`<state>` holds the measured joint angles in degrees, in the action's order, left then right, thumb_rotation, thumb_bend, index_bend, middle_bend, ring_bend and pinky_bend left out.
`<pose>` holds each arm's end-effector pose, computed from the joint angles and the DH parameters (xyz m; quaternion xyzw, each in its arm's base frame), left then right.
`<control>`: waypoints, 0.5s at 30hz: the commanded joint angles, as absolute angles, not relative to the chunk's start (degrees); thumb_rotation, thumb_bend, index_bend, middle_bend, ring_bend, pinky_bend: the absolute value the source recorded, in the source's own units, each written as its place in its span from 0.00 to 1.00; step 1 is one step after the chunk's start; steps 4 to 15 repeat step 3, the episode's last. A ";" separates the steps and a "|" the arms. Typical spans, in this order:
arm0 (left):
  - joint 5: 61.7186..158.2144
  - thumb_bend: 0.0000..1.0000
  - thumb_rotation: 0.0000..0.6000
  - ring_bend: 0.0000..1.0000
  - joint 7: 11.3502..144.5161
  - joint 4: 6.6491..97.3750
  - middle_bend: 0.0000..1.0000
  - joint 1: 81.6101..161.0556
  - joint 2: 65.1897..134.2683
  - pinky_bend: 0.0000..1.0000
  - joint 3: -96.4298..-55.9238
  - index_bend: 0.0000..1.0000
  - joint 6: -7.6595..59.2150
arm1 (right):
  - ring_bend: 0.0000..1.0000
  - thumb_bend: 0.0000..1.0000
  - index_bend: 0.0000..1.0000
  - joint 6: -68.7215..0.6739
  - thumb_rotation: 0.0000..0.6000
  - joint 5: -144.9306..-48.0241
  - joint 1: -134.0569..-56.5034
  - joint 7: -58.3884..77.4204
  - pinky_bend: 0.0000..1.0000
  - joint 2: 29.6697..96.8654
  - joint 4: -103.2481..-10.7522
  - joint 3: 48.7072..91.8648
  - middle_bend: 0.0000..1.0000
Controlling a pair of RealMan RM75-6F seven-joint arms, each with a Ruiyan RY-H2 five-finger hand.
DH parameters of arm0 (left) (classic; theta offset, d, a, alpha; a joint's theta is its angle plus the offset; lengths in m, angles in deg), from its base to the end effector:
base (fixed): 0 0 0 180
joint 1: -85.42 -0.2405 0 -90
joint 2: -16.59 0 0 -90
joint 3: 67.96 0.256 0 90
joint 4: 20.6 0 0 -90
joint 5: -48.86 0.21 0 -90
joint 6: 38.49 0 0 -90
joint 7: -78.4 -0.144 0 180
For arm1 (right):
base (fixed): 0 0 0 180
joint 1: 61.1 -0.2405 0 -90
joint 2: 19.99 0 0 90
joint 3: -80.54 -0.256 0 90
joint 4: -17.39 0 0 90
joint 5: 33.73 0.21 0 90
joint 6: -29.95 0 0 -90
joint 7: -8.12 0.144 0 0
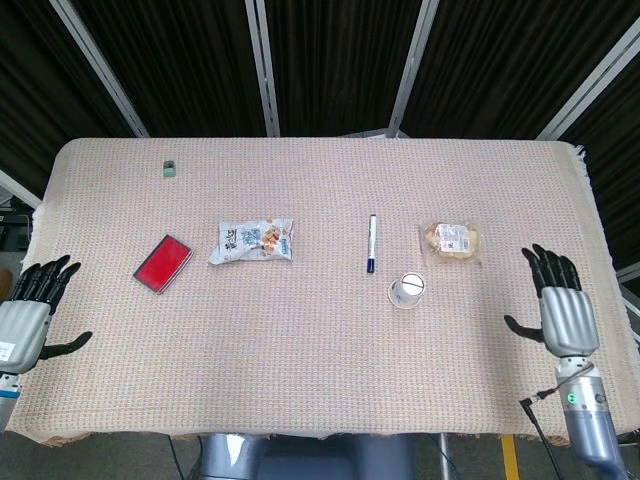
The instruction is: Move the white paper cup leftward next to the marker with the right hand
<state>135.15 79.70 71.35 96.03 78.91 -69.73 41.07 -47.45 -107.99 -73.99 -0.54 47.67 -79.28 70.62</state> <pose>-0.3023 0.2078 0.1547 -0.6382 -0.3835 -0.3788 0.5497 -0.2811 -0.2442 0.1406 0.5737 -0.4045 0.3936 0.5936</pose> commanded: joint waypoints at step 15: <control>135.21 0.12 1.00 0.00 80.09 71.34 0.00 95.99 78.85 0.00 -69.70 0.00 41.11 | 0.00 0.04 0.00 -49.56 1.00 -109.55 -73.58 -3.78 0.00 48.88 -76.62 71.24 0.00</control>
